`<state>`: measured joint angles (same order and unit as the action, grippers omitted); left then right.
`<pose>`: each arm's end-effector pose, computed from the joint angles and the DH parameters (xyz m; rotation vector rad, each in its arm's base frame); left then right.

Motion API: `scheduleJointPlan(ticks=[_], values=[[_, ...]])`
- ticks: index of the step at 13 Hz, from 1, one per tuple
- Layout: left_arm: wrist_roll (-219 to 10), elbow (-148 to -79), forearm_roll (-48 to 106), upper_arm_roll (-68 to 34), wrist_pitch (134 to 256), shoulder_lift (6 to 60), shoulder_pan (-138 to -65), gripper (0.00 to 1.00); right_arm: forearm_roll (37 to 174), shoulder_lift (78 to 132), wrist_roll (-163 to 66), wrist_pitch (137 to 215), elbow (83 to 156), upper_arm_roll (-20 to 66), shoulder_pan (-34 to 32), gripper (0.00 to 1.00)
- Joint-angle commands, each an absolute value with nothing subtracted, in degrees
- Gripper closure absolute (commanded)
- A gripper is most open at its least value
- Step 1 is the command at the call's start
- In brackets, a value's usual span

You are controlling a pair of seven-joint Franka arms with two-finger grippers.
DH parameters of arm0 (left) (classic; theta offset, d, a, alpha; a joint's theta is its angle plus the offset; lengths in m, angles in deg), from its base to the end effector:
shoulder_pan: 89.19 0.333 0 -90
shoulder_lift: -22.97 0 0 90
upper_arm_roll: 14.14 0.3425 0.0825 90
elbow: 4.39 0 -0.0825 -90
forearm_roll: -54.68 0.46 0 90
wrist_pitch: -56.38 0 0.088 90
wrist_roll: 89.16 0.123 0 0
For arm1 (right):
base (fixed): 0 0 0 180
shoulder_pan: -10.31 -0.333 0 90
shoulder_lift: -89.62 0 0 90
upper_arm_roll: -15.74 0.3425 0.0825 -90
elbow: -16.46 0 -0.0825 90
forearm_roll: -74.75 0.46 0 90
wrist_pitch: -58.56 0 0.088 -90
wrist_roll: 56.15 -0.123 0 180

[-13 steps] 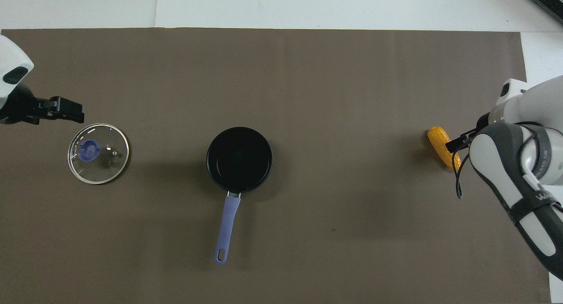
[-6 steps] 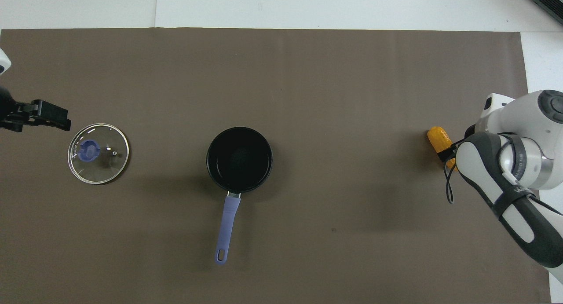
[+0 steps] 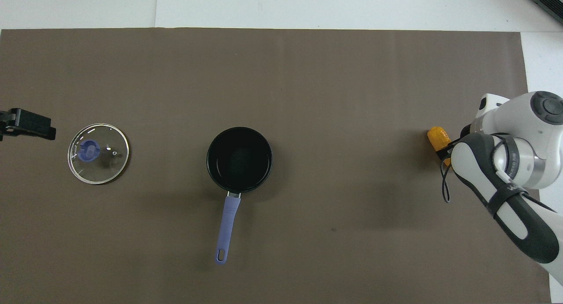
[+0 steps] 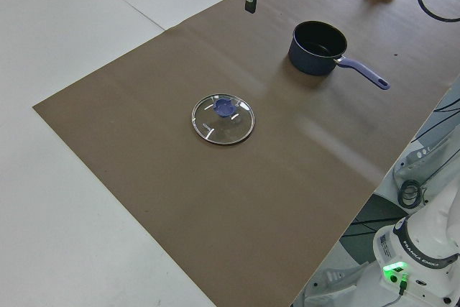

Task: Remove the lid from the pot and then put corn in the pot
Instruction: 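Grasp the yellow corn with the right gripper while the left gripper withdraws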

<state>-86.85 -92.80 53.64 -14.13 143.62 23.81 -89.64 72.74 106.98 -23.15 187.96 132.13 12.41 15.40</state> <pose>0.6300 -0.0071 0.6368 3.1215 -0.0758 -0.0543 0.6464 -0.0967 0.2537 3.0406 0.7027 -0.1162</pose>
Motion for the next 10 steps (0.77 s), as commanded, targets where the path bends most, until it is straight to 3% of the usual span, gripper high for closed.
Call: scheduleJointPlan(ticks=[1,5,10], values=[[-87.2,-94.7,54.1,-13.9,143.5,22.6,-90.1,0.00,74.0,106.8,-26.8,189.3,132.9,12.8,15.0,1.00],[-87.0,-94.0,54.1,-14.0,141.7,22.5,-90.2,0.00,74.1,107.8,-29.6,188.4,130.0,12.8,13.4,1.00],[-87.4,-93.2,53.5,-14.3,139.5,21.7,-90.2,0.00,76.9,102.4,-31.6,179.0,126.4,12.9,13.2,1.00]])
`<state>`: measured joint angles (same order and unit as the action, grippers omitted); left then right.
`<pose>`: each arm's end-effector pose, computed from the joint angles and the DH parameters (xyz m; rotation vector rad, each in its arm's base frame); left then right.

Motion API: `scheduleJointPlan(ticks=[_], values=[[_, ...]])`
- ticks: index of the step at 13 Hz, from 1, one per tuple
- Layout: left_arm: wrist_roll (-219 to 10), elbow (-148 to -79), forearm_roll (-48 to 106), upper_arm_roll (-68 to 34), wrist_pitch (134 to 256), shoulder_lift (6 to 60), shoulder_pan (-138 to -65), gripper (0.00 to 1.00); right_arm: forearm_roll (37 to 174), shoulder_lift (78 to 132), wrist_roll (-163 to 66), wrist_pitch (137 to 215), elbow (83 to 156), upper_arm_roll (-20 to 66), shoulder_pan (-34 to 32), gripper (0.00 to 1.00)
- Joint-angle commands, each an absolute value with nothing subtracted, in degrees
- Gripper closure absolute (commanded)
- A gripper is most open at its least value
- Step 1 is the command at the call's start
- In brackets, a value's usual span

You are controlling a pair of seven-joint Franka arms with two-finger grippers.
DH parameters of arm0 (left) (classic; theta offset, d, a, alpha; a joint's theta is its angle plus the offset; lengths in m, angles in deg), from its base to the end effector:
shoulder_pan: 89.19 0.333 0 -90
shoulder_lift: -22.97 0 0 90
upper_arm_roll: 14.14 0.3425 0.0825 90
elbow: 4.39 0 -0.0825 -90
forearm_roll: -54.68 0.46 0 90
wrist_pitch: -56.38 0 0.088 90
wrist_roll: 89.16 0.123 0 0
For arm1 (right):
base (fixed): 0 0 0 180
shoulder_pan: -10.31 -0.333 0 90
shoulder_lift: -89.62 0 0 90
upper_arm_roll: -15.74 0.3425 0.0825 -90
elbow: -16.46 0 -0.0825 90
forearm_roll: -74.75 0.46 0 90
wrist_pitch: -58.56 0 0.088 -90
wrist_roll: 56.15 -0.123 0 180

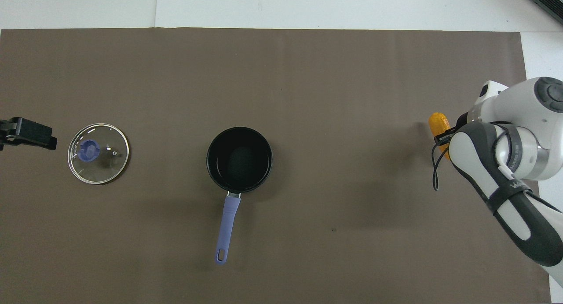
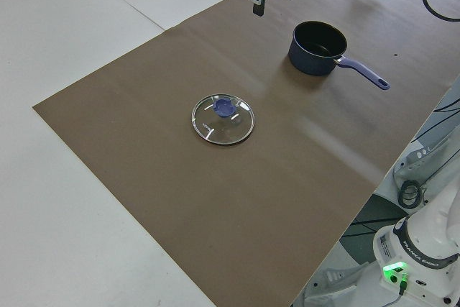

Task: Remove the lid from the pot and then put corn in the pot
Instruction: 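Carry the corn with the right gripper over the open pot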

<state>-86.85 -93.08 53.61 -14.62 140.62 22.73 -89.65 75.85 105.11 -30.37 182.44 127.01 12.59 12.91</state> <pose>0.6173 -0.0126 0.6416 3.1187 -0.0903 -0.1143 0.6716 -0.0656 0.3111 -3.0848 -0.5300 0.0556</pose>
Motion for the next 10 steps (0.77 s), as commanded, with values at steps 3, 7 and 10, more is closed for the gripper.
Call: scheduleJointPlan(ticks=[3,7,10], values=[[-87.4,-93.2,53.6,-14.0,139.6,21.7,-89.3,0.00,77.0,98.4,-37.4,174.7,125.9,15.3,13.1,1.00],[-87.4,-93.2,53.6,-13.6,139.6,21.7,-89.2,0.00,77.0,96.0,-54.2,171.3,123.4,24.2,13.0,1.00],[-87.4,-93.2,53.6,-13.6,139.6,21.7,-89.2,0.00,75.9,96.1,-67.2,171.4,122.1,27.3,7.2,1.00]])
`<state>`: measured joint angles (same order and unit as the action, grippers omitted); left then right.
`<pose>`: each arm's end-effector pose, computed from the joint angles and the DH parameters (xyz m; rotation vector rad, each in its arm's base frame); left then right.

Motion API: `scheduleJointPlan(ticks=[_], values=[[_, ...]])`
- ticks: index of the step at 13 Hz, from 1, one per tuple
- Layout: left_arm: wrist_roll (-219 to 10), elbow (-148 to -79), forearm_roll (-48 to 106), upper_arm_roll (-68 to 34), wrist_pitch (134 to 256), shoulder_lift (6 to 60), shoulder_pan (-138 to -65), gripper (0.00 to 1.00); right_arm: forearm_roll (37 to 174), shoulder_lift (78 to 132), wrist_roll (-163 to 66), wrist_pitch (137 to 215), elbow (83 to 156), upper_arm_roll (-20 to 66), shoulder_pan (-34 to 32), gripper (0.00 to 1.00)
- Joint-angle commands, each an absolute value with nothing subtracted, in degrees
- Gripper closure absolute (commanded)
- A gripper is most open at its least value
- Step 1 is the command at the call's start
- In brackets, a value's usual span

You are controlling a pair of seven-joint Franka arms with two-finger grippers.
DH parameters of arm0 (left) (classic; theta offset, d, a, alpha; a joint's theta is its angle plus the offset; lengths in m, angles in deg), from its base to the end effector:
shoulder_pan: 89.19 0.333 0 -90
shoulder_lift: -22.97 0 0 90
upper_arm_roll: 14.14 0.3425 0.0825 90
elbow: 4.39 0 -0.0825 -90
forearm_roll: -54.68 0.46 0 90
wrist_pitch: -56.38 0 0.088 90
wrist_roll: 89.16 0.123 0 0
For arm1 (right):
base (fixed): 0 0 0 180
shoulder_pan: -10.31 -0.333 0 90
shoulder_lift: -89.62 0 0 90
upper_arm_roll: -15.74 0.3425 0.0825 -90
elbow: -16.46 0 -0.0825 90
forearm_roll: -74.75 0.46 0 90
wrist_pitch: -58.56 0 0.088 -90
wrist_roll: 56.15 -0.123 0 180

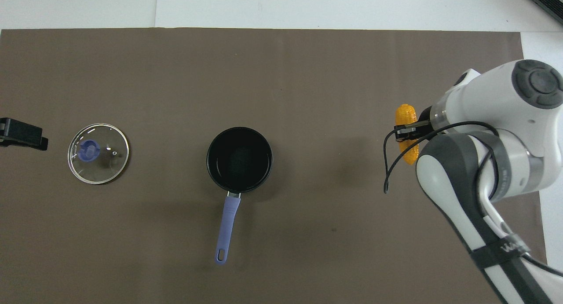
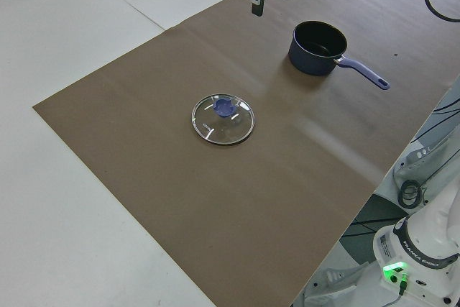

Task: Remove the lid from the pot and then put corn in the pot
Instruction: 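Carry the corn with the right gripper over the open pot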

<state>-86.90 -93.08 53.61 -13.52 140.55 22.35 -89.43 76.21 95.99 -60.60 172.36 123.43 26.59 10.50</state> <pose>0.6152 0.0017 0.6456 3.1190 -0.0532 -0.1055 0.6525 0.1218 0.4368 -3.0928 -0.1501 -0.0062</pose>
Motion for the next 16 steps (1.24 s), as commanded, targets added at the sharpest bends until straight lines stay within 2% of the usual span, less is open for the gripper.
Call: scheduleJointPlan(ticks=[1,7,11,16], values=[[-87.4,-93.2,53.6,-13.6,139.6,21.7,-89.1,0.00,75.9,96.2,-71.1,171.5,121.5,27.3,4.9,1.00],[-87.4,-93.2,53.6,-13.6,139.6,21.7,-89.1,0.00,77.2,98.3,-89.3,171.7,116.3,27.3,-7.5,1.00],[-87.4,-93.2,53.6,-13.6,139.6,21.7,-89.2,0.00,77.9,107.8,-99.4,171.8,106.7,27.3,-14.4,1.00],[-87.4,-93.2,53.6,-13.6,139.6,21.7,-89.2,0.00,78.4,119.7,-104.5,173.9,95.1,27.3,-18.3,1.00]])
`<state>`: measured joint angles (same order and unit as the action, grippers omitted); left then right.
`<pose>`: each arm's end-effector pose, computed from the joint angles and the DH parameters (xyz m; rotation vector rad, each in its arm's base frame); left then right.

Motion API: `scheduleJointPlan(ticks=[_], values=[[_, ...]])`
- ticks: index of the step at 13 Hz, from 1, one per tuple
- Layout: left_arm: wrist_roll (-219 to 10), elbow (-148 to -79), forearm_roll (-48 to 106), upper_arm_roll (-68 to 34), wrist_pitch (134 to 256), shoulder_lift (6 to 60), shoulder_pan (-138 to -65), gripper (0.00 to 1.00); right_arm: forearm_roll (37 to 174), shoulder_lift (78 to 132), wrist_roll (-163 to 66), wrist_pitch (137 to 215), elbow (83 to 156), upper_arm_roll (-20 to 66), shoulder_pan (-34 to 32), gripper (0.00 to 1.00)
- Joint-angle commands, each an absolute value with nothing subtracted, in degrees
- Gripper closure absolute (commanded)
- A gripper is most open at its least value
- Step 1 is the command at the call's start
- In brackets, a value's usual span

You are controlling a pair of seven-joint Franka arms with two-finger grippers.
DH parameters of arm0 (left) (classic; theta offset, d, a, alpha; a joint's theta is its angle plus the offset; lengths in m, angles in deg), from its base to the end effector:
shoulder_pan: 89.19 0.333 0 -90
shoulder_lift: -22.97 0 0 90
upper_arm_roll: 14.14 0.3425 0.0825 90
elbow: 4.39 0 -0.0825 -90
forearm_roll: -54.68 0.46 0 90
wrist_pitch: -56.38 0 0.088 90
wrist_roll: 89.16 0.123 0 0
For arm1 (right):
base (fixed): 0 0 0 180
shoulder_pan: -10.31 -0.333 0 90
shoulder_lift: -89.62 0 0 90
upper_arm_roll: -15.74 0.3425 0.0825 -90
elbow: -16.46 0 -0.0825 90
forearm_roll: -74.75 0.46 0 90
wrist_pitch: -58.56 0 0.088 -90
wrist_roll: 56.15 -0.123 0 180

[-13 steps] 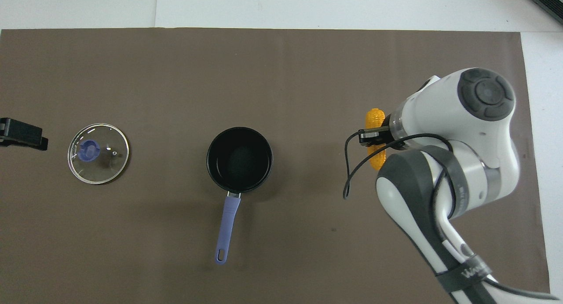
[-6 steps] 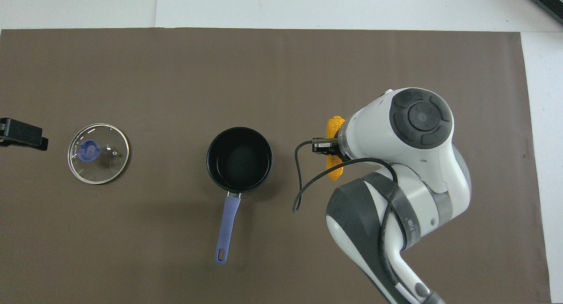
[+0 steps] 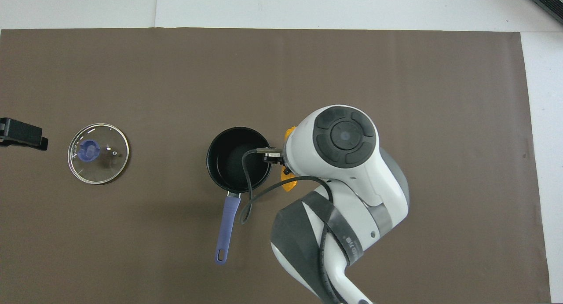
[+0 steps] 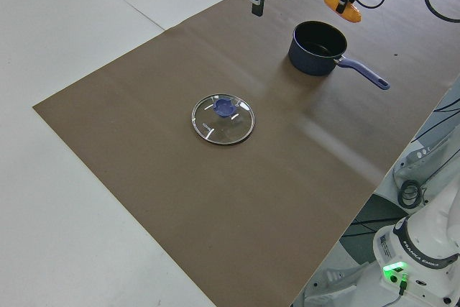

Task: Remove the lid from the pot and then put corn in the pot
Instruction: 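Carry the corn with the right gripper over the open pot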

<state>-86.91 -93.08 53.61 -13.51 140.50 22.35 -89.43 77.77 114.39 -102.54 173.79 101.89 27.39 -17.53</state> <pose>0.6151 0.0018 0.6456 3.1190 -0.0526 -0.1069 0.6103 0.4800 0.4194 -2.9692 0.2425 0.0299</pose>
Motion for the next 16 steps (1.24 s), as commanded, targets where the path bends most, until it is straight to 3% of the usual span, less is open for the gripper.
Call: scheduleJointPlan(ticks=[1,5,14,16], values=[[-87.4,-93.2,53.6,-13.6,139.6,21.7,-89.2,0.00,78.4,120.6,-104.7,175.1,95.0,27.3,-18.2,1.00],[-87.4,-93.2,53.6,-13.6,139.6,21.7,-89.2,0.00,79.1,122.6,-106.9,179.7,95.7,27.3,-18.3,0.99],[-87.4,-93.2,53.6,-13.6,139.6,21.7,-89.2,0.00,81.1,121.0,-106.9,183.2,102.9,27.5,-18.9,0.81],[-87.4,-93.2,53.6,-13.6,139.6,21.7,-89.2,0.00,81.1,120.7,-106.9,183.3,103.5,27.5,-18.9,0.65]])
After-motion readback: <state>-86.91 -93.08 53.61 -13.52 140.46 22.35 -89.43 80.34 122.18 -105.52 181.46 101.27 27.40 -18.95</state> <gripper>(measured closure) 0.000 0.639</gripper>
